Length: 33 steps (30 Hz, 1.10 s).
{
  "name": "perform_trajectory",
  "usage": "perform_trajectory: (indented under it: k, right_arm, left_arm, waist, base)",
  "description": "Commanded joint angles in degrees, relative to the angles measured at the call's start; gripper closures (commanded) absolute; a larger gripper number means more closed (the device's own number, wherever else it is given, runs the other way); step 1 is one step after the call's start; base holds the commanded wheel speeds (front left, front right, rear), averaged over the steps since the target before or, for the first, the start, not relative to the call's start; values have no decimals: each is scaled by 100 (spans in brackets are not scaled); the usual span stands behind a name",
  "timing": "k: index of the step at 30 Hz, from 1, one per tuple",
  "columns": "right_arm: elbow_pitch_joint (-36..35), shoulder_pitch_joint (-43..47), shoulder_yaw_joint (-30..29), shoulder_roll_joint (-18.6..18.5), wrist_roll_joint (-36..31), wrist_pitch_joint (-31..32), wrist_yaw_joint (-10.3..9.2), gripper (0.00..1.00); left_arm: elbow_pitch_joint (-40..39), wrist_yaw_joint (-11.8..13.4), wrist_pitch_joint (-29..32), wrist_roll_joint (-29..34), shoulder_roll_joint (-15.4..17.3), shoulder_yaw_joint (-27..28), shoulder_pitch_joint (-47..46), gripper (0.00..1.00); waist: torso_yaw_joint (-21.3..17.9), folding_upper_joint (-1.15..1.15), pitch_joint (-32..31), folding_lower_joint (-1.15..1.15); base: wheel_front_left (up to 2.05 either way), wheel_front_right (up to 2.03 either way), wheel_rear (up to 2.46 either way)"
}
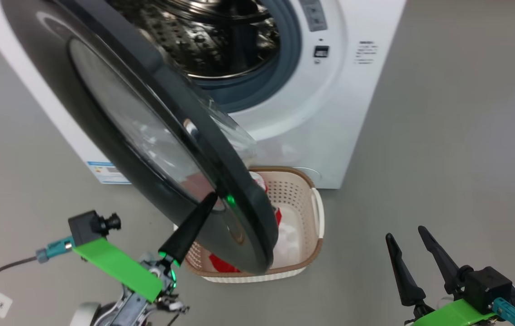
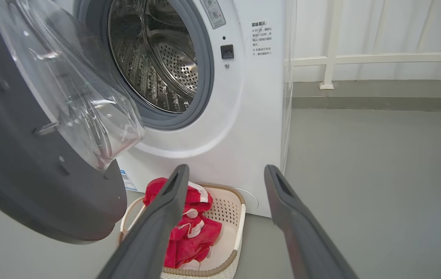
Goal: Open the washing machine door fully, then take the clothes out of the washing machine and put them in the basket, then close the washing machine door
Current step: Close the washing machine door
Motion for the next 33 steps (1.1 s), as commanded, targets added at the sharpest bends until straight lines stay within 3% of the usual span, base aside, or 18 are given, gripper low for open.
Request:
perform_trajectory:
  k: [1, 10, 21, 33]
  right_arm:
    - [-135, -210, 98, -26, 29, -37, 42, 0]
    - [-134, -374, 111, 28, 66, -37, 42, 0]
    - [-130, -531, 126, 94, 115, -37, 42, 0]
    - [-106, -676, 139, 128, 208, -37, 42, 0]
  left_arm:
    - [-75, -33, -146, 77, -9, 99, -345, 100]
    - [515, -33, -1139, 357, 21, -251, -1115, 100]
    - [1410, -33, -2343, 541, 283, -574, -2158, 100]
    - [2344, -33, -3180, 513, 560, -981, -3234, 100]
  waist:
    - [-252, 0, 119, 0]
    - [-729, 0, 353, 0]
    - [-1254, 0, 605, 0]
    - [-1696, 0, 804, 0]
  base:
    - [0, 0, 0]
    - [0, 0, 0]
    - [0, 0, 0]
    - [0, 0, 0]
